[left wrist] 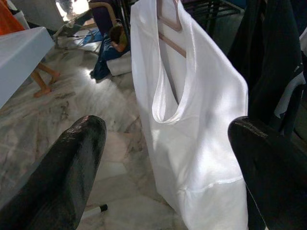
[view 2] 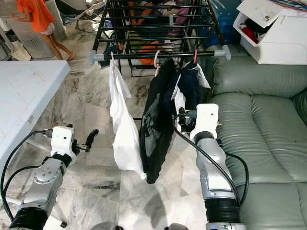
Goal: Hang hanger
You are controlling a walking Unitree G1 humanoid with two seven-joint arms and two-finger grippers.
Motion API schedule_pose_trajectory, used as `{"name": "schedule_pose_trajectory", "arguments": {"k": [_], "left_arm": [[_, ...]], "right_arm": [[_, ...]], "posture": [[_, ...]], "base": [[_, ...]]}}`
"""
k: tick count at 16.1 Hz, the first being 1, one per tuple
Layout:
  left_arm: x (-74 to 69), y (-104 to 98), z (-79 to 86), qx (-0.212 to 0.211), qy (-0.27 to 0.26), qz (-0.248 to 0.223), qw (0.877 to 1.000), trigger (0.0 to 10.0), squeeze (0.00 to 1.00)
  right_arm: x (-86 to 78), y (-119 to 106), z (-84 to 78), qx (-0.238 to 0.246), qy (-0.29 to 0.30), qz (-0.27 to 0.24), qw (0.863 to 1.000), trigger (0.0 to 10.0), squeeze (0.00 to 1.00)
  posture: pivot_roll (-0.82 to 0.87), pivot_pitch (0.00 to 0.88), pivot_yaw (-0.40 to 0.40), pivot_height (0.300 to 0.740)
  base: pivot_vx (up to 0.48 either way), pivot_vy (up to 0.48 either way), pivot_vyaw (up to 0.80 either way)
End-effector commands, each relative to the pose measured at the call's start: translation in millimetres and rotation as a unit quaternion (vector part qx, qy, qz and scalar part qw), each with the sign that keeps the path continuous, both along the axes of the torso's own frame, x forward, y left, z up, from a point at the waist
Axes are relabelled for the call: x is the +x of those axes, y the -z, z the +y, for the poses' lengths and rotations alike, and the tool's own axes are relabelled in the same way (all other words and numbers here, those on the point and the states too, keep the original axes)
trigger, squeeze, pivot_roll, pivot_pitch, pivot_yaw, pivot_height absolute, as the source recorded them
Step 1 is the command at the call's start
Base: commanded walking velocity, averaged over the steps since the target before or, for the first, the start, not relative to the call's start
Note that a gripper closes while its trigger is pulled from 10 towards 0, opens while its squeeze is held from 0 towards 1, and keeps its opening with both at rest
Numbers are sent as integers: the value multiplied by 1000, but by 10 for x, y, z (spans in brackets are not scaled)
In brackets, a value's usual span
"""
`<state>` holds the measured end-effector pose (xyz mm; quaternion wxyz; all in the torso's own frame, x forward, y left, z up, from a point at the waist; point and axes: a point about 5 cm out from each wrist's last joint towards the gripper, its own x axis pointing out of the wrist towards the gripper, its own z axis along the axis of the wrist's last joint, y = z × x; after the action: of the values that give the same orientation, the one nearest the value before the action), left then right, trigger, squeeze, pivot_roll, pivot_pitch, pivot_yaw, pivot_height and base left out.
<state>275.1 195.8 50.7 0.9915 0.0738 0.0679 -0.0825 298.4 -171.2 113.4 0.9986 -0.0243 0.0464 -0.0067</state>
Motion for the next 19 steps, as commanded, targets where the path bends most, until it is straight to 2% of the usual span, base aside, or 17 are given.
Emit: {"name": "schedule_pose_trajectory", "arguments": {"k": [1,6,7,8,11,13,14,16,19], "left_arm": [[823,-704,-225,-78,0,-43,996,10000,0],[823,-704,-225,-78,0,-43,996,10000,0],[779,-673,-261,-68,14,-48,996,10000,0],[692,-583,-307,-66,31,-43,996,10000,0],[690,-584,-303,-47,26,-47,997,10000,0],[736,-540,-305,-47,21,-29,998,10000,0],[728,-552,-316,-53,20,-35,998,10000,0],[689,-539,-287,-57,6,-45,997,10000,0],[636,-385,-213,-55,-7,-22,998,10000,0]], "right_arm": [[574,-389,-135,-13,41,-68,997,10000,0],[574,-389,-135,-13,41,-68,997,10000,0],[426,-221,-138,-8,27,-55,998,10000,0],[242,-22,-129,-26,10,-26,999,10000,0],[240,-4,-127,-22,14,-15,1000,10000,0],[287,14,-140,-26,18,-32,999,10000,0],[273,18,-137,-31,12,-32,999,10000,0],[220,52,-149,-50,-1,-26,998,10000,0],[148,120,-246,-84,-10,-25,996,10000,0]], "posture": [[-115,0,84,740],[-115,0,84,740],[-132,0,70,740],[-130,0,67,740],[-128,0,65,740],[-127,0,62,740],[-127,0,62,740],[-125,0,57,740],[-145,0,52,740]], "base": [[0,0,0],[0,0,0],[0,0,0],[0,0,0],[0,0,0],[0,0,0],[0,0,0],[0,0,0],[0,0,0]]}}
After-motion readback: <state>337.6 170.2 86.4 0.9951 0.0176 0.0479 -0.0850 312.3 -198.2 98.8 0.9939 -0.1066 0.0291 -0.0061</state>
